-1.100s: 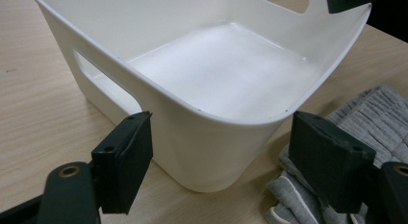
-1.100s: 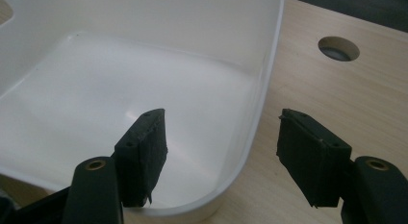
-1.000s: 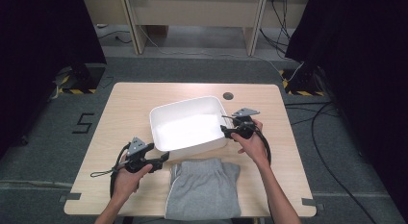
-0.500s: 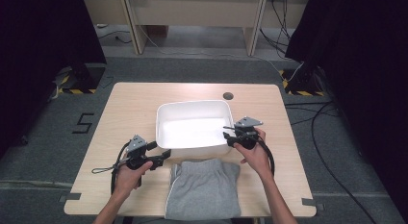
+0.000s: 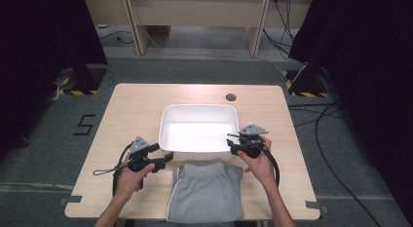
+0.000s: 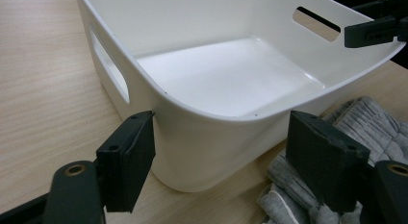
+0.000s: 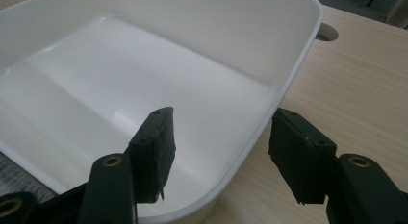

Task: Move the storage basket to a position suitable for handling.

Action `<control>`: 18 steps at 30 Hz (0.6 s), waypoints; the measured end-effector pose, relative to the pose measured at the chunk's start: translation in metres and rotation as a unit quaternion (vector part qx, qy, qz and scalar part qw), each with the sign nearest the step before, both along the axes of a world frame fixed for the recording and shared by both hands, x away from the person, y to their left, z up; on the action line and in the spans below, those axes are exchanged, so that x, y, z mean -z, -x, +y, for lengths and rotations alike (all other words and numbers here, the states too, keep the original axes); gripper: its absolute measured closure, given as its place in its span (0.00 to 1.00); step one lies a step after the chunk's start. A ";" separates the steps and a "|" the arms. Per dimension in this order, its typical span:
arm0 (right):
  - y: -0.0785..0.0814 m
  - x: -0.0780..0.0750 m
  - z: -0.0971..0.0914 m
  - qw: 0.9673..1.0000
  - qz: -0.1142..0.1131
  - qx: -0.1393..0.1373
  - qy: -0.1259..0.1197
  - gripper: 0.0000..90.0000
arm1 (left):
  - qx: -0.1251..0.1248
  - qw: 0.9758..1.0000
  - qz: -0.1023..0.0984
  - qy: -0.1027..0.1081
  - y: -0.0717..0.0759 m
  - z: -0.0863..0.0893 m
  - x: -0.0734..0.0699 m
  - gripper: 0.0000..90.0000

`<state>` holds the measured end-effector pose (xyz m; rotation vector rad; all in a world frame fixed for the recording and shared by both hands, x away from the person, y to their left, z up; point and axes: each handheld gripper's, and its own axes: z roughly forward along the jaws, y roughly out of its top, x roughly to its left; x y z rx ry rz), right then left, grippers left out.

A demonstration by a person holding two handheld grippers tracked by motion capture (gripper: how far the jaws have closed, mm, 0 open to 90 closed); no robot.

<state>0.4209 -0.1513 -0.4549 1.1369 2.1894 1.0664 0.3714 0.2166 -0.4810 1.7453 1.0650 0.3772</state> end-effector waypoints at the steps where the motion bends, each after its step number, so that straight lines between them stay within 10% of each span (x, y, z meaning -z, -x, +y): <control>1: 0.000 0.000 0.000 1.000 -0.001 -0.001 -0.001 0.47 | -0.001 1.000 -0.001 0.007 0.001 0.001 -0.001 0.27; 18: -0.013 0.010 -0.001 1.000 -0.020 0.015 -0.011 0.57 | -0.007 0.999 -0.008 0.033 -0.002 0.009 -0.011 0.36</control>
